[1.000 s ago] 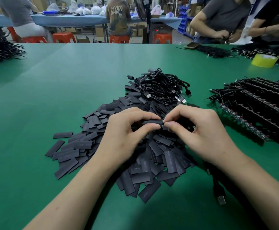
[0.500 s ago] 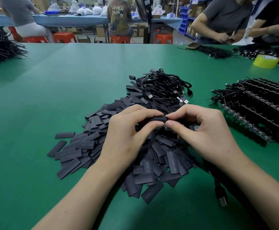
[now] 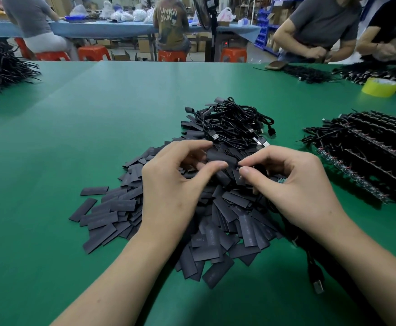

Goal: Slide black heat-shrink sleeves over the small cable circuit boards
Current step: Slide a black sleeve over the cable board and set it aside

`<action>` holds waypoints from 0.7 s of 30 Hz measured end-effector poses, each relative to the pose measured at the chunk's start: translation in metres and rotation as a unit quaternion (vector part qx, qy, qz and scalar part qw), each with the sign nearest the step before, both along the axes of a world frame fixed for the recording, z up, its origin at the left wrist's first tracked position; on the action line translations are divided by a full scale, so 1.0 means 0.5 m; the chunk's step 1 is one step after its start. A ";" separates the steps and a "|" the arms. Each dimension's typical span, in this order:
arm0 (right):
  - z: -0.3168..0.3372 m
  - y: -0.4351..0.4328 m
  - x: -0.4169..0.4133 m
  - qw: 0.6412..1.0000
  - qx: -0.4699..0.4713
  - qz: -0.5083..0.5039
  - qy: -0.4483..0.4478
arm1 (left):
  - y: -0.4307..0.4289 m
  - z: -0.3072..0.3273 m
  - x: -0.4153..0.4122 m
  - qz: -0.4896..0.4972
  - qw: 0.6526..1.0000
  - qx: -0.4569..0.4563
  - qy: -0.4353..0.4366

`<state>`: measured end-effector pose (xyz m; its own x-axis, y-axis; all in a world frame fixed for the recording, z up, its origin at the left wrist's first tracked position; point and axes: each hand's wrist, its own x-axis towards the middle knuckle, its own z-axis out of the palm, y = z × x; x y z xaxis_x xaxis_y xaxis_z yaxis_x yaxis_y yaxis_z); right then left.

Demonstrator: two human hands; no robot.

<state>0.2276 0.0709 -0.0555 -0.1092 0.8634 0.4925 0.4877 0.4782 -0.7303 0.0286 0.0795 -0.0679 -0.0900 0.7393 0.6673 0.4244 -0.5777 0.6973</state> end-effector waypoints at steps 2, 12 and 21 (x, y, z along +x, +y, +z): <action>-0.002 0.001 -0.001 1.000 0.003 0.000 0.004 | -0.001 -0.004 0.003 0.004 1.000 -0.015 -0.026; -0.005 -0.001 -0.010 1.000 0.012 0.013 0.011 | -0.008 0.000 0.015 0.003 0.999 -0.032 -0.007; -0.002 -0.001 -0.010 0.999 -0.012 0.023 0.026 | -0.009 0.005 0.015 0.019 0.999 -0.020 0.042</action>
